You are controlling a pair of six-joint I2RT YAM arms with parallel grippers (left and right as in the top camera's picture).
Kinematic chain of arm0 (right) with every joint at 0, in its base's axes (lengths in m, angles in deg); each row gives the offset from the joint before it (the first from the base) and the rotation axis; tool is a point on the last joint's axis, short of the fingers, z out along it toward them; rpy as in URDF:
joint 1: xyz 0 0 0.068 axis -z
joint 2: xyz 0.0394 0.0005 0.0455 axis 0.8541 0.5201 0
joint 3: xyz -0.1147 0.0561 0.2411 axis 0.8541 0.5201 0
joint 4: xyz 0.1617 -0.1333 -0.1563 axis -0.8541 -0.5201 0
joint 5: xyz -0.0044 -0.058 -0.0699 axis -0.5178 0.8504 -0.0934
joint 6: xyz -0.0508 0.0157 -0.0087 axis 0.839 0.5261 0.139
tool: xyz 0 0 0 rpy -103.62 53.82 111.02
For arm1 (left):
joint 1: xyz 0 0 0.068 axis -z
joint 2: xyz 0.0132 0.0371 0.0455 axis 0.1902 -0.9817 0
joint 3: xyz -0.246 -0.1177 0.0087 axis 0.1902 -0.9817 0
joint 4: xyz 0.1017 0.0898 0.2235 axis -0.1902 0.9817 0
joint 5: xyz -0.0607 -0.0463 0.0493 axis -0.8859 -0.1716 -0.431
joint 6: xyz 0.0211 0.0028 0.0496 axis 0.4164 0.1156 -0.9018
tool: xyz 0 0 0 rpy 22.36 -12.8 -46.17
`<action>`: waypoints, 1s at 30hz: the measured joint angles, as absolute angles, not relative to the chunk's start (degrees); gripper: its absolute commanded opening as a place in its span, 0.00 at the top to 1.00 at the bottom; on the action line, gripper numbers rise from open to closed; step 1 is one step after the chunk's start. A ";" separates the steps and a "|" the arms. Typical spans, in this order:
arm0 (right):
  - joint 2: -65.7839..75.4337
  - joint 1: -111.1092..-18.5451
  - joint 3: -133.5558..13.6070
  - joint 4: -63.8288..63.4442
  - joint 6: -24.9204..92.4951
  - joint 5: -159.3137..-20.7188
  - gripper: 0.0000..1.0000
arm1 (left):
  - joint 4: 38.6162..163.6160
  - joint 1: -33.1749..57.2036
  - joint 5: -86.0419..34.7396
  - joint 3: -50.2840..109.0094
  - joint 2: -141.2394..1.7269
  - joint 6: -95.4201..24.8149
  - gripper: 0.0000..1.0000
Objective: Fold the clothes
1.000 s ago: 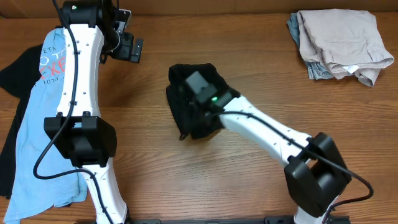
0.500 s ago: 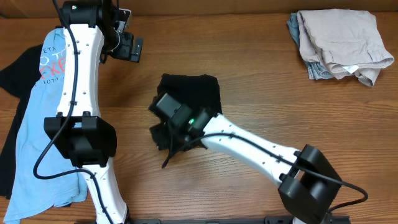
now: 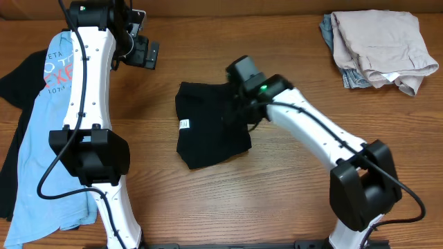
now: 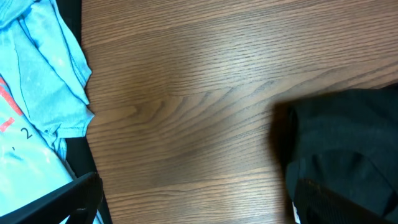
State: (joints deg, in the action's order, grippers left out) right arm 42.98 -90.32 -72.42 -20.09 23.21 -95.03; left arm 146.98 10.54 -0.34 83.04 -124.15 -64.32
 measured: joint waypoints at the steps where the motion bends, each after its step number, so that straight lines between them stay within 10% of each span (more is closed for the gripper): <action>1: 42.98 -90.02 -72.38 -22.08 22.95 -95.97 0.49 | 146.92 10.54 -0.34 83.04 -124.15 -64.32 0.00; 30: 48.66 -86.08 -62.48 -11.53 11.91 -104.76 0.48 | 147.00 10.54 -1.46 83.04 -124.93 -64.32 0.00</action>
State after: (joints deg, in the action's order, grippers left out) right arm 48.66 -86.08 -62.48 -11.53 11.91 -104.76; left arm 147.00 10.54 -1.46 83.04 -124.93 -64.32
